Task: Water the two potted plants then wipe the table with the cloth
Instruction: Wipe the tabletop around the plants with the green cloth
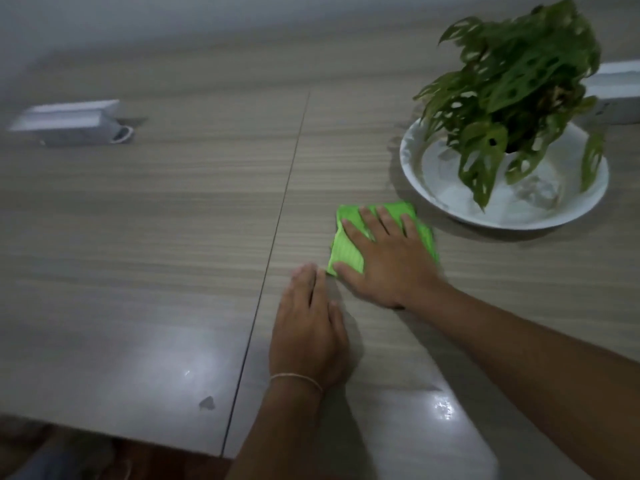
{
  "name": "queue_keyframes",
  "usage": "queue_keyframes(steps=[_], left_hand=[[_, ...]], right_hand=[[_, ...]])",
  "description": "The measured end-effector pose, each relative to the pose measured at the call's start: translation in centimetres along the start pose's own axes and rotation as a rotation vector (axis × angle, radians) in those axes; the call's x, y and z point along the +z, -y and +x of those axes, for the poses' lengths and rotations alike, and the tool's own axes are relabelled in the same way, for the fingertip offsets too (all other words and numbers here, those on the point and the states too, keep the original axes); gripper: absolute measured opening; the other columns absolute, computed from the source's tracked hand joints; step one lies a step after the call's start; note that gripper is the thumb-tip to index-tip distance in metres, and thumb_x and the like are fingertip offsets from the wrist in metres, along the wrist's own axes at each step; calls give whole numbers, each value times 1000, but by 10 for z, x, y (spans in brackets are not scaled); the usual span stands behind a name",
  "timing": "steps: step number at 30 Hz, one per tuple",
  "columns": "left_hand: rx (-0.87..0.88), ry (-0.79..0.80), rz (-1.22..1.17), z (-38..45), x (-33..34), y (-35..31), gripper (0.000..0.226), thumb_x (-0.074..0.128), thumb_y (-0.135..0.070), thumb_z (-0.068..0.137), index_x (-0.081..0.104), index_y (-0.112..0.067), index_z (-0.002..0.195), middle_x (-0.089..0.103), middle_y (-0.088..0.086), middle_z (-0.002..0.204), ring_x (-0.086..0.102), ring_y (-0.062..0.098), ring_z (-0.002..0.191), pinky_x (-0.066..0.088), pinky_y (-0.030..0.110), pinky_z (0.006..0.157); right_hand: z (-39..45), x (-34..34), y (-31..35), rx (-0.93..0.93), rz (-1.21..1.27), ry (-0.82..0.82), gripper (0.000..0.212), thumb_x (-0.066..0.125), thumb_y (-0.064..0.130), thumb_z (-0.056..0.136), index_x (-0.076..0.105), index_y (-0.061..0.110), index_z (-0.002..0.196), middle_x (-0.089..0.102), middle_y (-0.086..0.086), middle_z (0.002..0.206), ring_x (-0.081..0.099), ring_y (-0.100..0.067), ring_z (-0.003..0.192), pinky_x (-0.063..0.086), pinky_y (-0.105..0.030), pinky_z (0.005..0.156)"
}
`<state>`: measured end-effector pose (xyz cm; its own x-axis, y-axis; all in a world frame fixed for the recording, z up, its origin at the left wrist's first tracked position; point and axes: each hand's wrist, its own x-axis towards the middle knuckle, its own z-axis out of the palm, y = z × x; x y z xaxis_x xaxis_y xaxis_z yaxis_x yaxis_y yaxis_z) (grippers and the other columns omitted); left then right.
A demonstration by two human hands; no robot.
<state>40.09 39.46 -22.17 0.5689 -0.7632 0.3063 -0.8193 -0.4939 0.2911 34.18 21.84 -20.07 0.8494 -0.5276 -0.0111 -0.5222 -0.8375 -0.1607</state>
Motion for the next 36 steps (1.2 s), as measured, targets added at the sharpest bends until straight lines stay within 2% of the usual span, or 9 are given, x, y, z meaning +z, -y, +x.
queue_keyframes(steps=[5,10,13,16,21,28,33,36], left_hand=[[-30,20,-22,7,-4,-3,54,35,-26,97,44,-4,146,42,19,151,36,33,144,36,46,116],[-38,16,-99,8,-3,0,56,29,-25,97,45,0,145,43,19,151,36,31,144,33,44,118],[-129,-16,-287,10,-8,3,59,25,-29,97,44,1,145,43,16,152,35,26,145,20,25,122],[-191,-49,-422,10,-16,3,59,27,-32,98,45,1,143,45,16,150,36,22,143,15,13,118],[-219,-45,-510,10,-21,4,59,27,-35,97,49,-2,141,50,12,146,43,20,138,26,22,117],[-225,-33,-496,5,-19,4,51,32,-26,99,50,-3,140,52,12,144,45,21,136,29,26,115],[-223,2,-441,5,-17,4,52,34,-30,98,51,-5,141,52,10,145,44,20,136,30,29,116],[-197,30,-403,3,-20,0,53,35,-33,98,51,-6,140,53,8,143,46,18,133,33,28,114]], right_hand=[[52,-1,7,30,11,10,91,13,82,82,14,36,161,10,-3,171,5,-28,158,3,-59,124],[34,-1,8,15,34,11,88,14,80,85,12,36,161,7,1,172,2,-25,158,0,-56,125],[6,1,15,-5,47,6,87,17,80,85,13,37,161,9,2,171,4,-23,158,2,-56,125],[-30,2,22,-27,36,-12,85,23,79,86,19,38,160,14,1,171,9,-25,158,7,-57,125],[-88,0,40,-61,39,6,86,29,79,84,25,35,159,18,-4,170,12,-28,157,9,-58,124],[-128,9,56,-77,42,-8,85,35,76,87,29,31,159,21,-6,169,15,-29,157,11,-58,124],[-129,7,55,-74,63,2,90,32,79,87,24,27,161,16,-6,170,9,-27,158,8,-57,125],[-127,2,51,-61,168,13,92,32,72,86,20,20,161,13,-5,171,3,-23,158,3,-53,127]])
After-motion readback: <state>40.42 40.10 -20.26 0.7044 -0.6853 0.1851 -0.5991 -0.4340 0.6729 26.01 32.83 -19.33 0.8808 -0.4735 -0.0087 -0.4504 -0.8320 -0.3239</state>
